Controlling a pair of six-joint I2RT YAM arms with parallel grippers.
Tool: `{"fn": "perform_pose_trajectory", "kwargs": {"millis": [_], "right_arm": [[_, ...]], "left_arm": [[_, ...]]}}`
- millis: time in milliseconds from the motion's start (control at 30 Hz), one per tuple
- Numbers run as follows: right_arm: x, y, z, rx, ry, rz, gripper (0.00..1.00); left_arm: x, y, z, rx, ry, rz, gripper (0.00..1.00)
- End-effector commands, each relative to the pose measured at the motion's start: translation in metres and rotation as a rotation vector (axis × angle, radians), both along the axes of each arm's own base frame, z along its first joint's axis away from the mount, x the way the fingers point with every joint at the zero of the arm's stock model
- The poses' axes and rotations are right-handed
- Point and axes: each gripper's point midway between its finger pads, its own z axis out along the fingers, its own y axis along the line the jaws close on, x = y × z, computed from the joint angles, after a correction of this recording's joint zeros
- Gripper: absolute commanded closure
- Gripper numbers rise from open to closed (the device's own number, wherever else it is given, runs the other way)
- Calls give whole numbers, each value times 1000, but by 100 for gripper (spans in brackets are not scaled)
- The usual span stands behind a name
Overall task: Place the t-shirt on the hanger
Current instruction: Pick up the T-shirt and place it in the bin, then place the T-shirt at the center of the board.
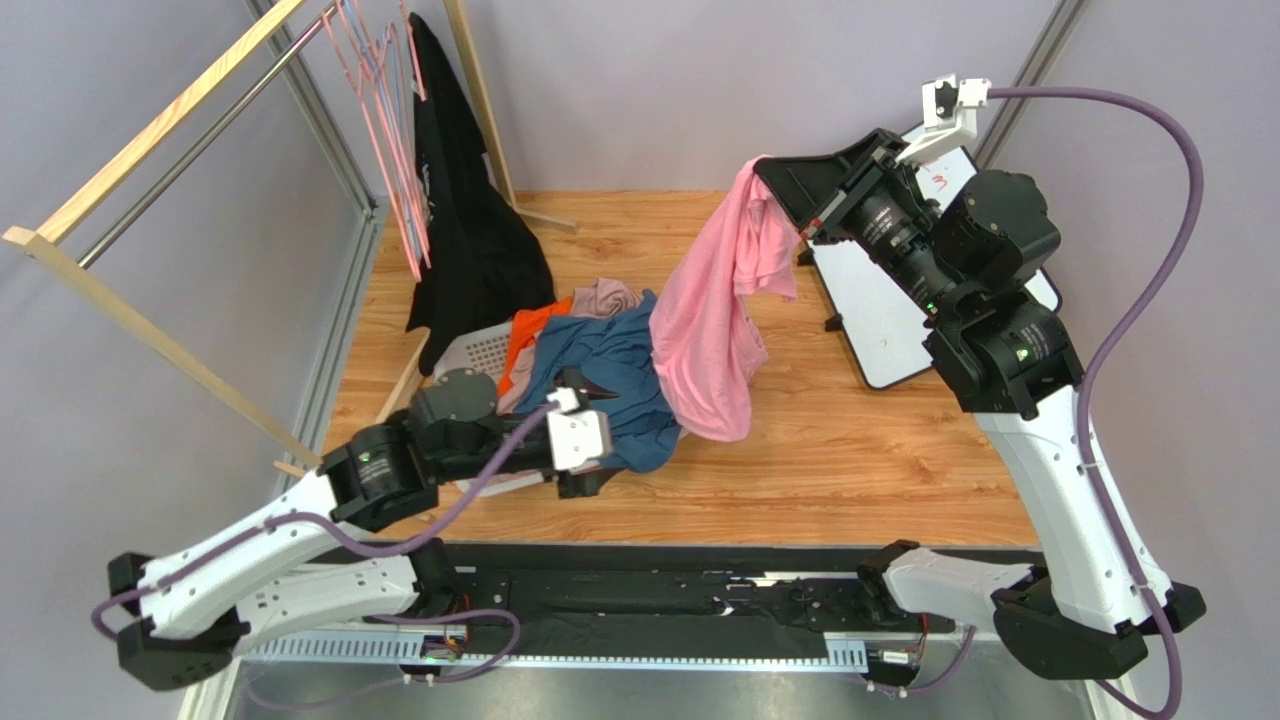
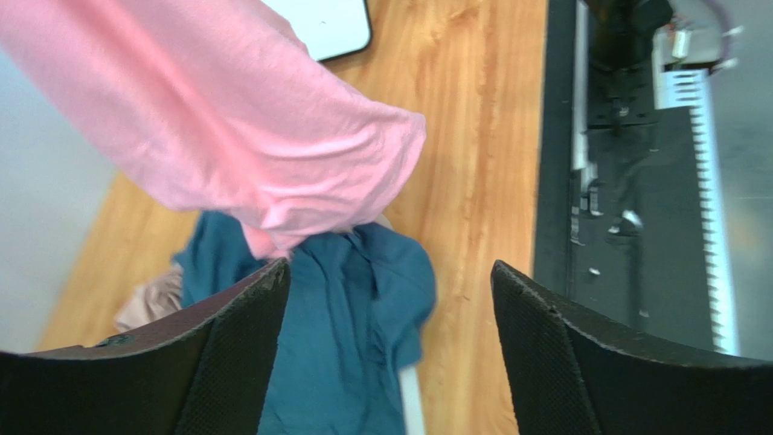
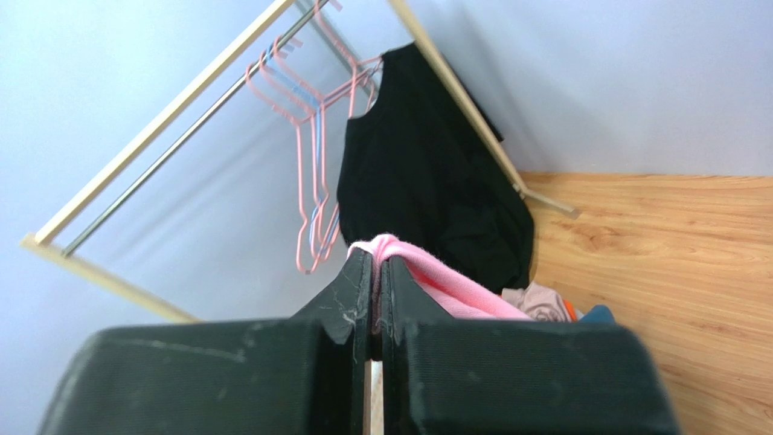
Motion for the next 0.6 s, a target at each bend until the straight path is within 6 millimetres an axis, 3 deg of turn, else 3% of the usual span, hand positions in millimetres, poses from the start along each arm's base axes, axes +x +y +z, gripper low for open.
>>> {"fn": "perform_pose_trajectory", "kwargs": {"millis": [0, 33, 67, 133, 167, 233, 267, 333, 367, 400, 467, 533, 567], "right_arm": [[6, -26, 48, 149, -79, -156, 100], [8, -30, 51, 159, -81, -186, 100], [9, -32, 52, 160, -86, -199, 100], [8, -37, 59, 169, -100, -224, 100], [7, -39, 62, 175, -108, -230, 100], [1, -42, 69, 187, -124, -228, 100], [-1, -43, 71, 192, -130, -228, 100], [-7, -46, 75, 201, -140, -225, 100], [-9, -47, 75, 205, -142, -226, 100], [-10, -49, 77, 208, -147, -228, 100], [-14, -51, 78, 212, -155, -228, 100], [-15, -52, 79, 213, -158, -233, 100], [-15, -53, 80, 217, -161, -232, 100]], "left_arm": [[38, -34, 37, -50, -263, 184, 16], [35, -44, 45, -62, -300, 166, 16], [33, -57, 37, -38, -312, 143, 16], [22, -78, 42, -60, -386, 76, 15], [19, -91, 32, -37, -408, 39, 14], [11, -110, 34, -44, -504, -31, 8], [12, -123, 20, 2, -524, -64, 6], [16, -136, 17, 18, -584, -78, 2], [19, -147, 7, 70, -671, -115, 1], [22, -154, 13, 50, -720, -110, 1], [23, -168, 5, 84, -852, -156, 1], [23, -178, 15, 55, -933, -162, 1], [22, -186, 10, 65, -956, -184, 1]]}}
